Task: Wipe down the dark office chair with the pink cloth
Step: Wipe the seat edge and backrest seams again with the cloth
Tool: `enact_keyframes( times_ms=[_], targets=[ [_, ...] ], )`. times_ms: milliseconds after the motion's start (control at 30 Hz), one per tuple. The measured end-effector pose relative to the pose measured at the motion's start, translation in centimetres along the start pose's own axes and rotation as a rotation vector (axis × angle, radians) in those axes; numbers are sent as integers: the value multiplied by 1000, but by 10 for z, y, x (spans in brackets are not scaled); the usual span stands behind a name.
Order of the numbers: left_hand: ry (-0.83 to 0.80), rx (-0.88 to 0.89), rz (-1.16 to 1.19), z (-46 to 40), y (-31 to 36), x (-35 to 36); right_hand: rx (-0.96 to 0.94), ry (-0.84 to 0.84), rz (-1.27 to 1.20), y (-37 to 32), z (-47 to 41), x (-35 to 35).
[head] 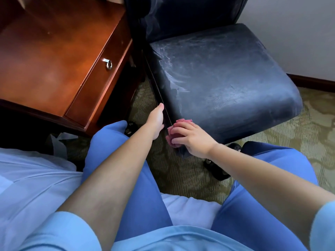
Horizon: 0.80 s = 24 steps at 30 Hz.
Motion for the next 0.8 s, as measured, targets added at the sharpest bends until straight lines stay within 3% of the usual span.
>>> enact_keyframes(
  times_ms=[67,167,233,433,600,733,800],
  targets=[
    [-2,0,17,4,1,-3,0,28,-6,-11,6,8],
    [-52,12,-17,14,3,-1,-241,-54,89,-31,26,19],
    [-64,10,-16,16,1,0,-281,-84,154,-28,26,15],
    [-66,10,27,26,-1,3,142,95,12,-11,14,1],
    [-61,-17,31,39,4,10,89,35,67,-13,18,-4],
    [-47,-36,45,38,6,12,215,63,21,-6,13,-9],
    [-61,-37,54,39,6,13,191,42,47,-12,17,-4]
  ],
)
Point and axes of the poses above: each hand's wrist, its own z-axis away from the middle knuckle, its own x-axis out of the palm, y = z × x, the point moved 6 cm from there along -z, towards the middle knuckle, and after that the axes turned 13 degrees about -y, right-handed, at the moved point
